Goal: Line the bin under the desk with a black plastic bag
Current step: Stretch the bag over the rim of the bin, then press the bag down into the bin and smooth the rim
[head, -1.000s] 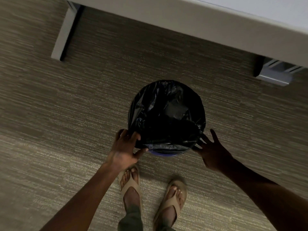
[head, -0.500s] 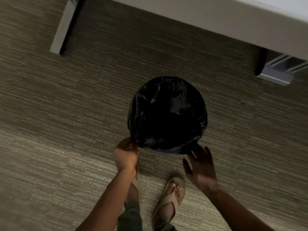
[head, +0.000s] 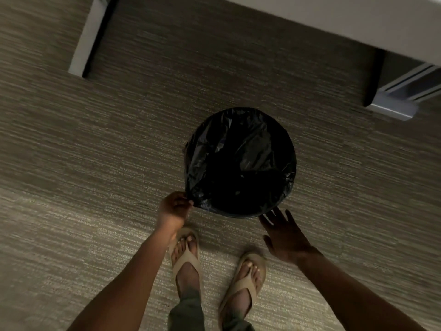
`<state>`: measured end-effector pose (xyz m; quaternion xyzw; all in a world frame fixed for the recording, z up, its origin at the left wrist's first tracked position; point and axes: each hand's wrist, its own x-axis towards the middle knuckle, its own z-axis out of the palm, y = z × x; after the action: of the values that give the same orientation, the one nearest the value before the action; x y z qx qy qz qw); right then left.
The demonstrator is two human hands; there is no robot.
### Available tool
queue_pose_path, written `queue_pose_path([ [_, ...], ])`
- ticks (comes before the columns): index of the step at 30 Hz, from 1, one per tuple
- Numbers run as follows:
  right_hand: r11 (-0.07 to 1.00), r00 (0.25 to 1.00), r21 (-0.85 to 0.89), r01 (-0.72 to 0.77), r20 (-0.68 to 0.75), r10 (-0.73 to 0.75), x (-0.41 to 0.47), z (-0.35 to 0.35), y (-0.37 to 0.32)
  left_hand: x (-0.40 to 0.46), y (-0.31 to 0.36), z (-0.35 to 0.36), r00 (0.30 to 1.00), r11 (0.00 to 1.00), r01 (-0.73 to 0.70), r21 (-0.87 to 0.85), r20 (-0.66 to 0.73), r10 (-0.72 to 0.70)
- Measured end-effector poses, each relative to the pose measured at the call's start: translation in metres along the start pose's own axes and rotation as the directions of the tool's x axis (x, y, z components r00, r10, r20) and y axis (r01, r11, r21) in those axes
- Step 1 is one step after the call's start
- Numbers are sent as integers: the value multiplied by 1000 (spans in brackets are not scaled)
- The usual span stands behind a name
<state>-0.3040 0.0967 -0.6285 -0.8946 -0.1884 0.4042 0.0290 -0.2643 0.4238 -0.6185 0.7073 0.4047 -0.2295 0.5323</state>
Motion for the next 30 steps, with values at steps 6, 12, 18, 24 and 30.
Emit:
queue_pose_path([
  [6,941,929,334,-45,-333,163,-19,-28,-3,13,27,8,980,870,195,-453,63,-187],
  [12,930,488,366,-41,-805,338,-16,-91,15,-6,62,12,948,929,-291,-229,-199,248],
  [18,927,837,-363,90,-477,-268,52,-148,-5,2,84,34,902,899,-433,73,31,431],
  [24,854,977,-477,-205,-158,146,79,-157,15,22,87,25,949,931,-313,190,15,316],
  [30,880,930,-470,66,-291,-224,75,-148,-10,6,91,27,523,414,-702,579,26,852],
])
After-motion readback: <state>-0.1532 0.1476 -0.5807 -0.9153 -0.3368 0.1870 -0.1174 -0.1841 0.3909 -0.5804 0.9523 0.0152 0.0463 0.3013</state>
